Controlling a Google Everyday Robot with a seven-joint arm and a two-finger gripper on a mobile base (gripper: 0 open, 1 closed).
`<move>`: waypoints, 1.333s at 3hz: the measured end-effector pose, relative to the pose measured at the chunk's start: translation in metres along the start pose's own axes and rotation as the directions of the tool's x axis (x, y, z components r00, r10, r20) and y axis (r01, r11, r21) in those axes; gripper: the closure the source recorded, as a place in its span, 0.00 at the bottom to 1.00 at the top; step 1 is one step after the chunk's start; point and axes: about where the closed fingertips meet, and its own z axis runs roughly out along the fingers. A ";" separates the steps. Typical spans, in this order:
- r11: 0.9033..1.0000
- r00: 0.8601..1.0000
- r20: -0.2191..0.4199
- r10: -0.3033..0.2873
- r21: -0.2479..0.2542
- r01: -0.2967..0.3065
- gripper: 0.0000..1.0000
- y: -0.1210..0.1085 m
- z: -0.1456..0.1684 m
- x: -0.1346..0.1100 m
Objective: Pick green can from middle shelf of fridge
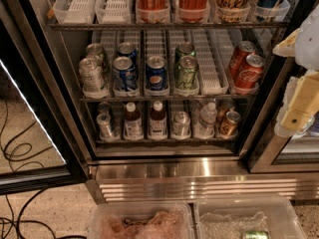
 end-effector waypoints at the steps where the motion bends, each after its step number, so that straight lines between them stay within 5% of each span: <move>1: 1.000 1.000 0.000 0.000 0.000 0.000 0.00 0.000 0.000 0.000; 2: 0.999 0.996 0.089 0.021 -0.042 -0.018 0.00 0.002 0.001 -0.001; 3: 0.984 0.961 0.245 0.131 -0.154 -0.096 0.00 0.012 0.027 0.008; 4: 0.977 0.938 0.308 0.159 -0.184 -0.105 0.00 0.018 0.022 -0.003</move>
Offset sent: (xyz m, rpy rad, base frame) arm -0.0074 0.0010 -0.0017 0.3640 0.0883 0.0464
